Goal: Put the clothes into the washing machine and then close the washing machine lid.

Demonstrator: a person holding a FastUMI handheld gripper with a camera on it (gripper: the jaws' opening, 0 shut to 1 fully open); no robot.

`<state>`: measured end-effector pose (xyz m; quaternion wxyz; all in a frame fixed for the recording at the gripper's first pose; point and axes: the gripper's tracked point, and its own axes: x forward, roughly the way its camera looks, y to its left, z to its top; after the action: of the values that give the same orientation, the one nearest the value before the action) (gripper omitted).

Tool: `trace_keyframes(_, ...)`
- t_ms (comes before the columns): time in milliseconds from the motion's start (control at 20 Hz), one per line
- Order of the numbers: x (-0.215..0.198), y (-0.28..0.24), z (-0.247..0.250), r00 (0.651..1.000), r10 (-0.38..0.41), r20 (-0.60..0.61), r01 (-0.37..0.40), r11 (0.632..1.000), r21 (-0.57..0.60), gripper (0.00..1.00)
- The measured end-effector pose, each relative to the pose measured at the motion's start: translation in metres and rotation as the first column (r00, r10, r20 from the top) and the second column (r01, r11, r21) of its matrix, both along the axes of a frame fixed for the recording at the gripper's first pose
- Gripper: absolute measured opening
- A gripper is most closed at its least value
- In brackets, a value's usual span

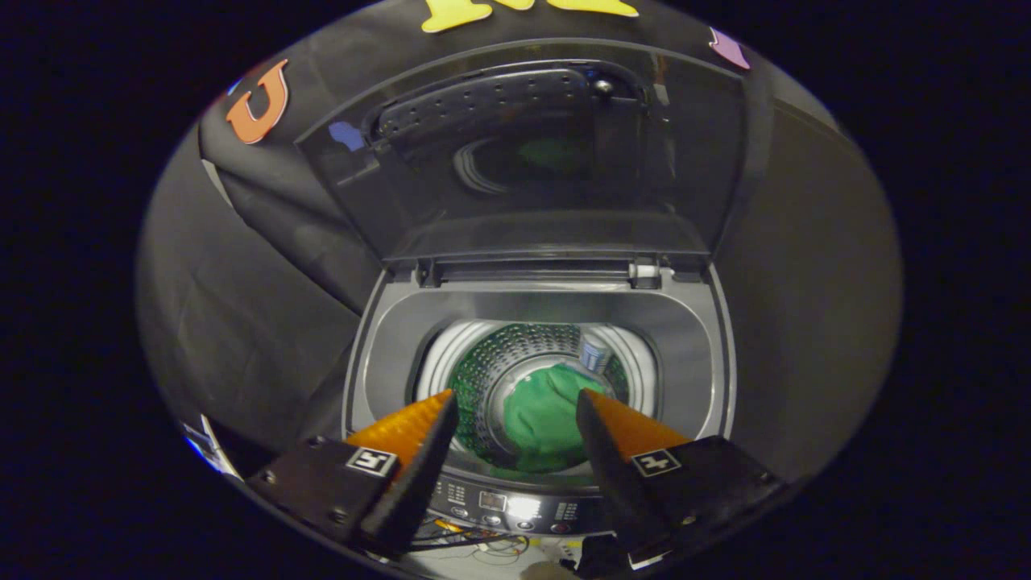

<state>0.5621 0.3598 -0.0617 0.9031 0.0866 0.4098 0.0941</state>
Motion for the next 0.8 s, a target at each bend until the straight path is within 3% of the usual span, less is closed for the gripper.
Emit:
trace_keyframes(400,-0.006,-0.012,0.01,0.999,-0.014,0.029,0.015,1.0,-0.012,0.93)
trace_keyframes(800,0.003,-0.029,0.076,0.981,-0.062,0.183,0.068,0.997,-0.024,0.92)
